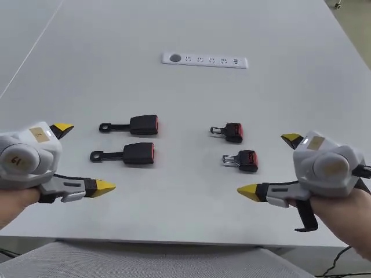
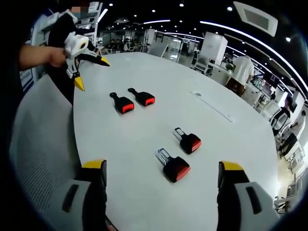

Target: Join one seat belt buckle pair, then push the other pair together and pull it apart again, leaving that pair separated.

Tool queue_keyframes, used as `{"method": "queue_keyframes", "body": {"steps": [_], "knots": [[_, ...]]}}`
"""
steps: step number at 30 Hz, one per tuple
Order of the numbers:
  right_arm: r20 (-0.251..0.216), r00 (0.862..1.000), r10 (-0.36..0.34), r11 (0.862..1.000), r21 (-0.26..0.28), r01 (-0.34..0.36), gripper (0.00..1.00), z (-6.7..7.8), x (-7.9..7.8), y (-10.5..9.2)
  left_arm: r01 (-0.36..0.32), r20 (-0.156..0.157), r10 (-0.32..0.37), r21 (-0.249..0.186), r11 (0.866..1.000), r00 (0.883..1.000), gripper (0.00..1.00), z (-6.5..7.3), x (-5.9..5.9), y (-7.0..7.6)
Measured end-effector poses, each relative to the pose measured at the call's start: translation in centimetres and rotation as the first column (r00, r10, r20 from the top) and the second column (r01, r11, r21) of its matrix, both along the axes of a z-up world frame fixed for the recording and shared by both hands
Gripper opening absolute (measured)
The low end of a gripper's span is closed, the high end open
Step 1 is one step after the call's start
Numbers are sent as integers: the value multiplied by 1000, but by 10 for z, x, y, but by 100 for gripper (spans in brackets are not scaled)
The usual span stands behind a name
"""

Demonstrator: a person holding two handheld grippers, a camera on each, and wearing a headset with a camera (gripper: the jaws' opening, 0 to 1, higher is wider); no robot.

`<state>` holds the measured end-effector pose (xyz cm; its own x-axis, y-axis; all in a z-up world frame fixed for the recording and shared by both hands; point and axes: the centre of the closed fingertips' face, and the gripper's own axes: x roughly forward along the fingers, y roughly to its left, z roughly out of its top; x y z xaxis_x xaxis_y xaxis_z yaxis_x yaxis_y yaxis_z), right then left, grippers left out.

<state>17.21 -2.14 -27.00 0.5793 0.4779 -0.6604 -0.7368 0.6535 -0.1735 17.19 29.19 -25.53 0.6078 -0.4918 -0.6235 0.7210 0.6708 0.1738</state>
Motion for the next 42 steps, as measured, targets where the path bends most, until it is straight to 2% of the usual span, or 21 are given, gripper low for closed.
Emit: {"method": "queue_keyframes", "body": {"steps": [11, 21, 42], "knots": [[2, 1000, -3, 1000, -12, 3, 99, 1, 0, -1, 17, -8, -17, 9, 1000, 1000, 97, -2, 1, -5], [22, 1000, -2, 1000, -27, 3, 99, 5, 3, -3, 32, -2, -31, 16, 999, 1000, 96, 1, 4, -9], [35, 999, 27, 998, -64, -25, 96, 8, 1, 0, 17, -7, -17, 24, 1000, 1000, 96, -1, 2, -5]]}}
